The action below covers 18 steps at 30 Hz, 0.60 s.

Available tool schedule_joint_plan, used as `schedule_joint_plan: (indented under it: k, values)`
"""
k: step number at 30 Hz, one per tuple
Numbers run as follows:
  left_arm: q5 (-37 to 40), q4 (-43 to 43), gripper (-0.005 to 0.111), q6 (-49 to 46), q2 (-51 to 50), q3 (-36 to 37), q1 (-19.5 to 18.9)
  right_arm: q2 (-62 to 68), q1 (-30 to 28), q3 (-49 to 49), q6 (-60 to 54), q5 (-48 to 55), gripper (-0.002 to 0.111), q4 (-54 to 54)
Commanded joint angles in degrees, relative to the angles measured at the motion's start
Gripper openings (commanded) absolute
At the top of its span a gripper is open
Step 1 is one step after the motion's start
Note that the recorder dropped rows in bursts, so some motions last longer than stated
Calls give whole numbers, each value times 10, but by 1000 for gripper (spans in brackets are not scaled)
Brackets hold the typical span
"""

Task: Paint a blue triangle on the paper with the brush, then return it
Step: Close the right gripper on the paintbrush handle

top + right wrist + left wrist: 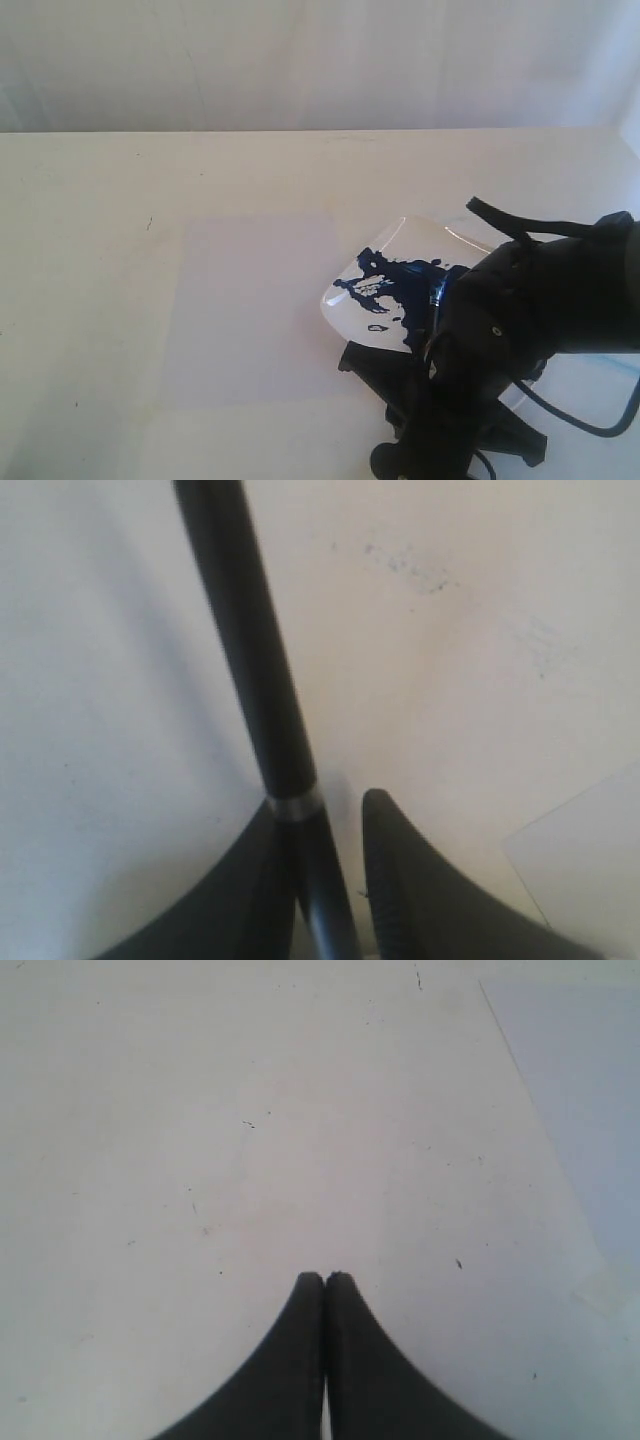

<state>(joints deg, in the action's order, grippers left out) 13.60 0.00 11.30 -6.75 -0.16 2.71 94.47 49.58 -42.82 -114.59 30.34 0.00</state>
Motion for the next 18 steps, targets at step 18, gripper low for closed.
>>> schedule_joint_plan:
  k: [18]
  values:
    - [-1, 0, 0, 3, -1, 2, 4, 0, 2, 2, -6, 3, 9, 3]
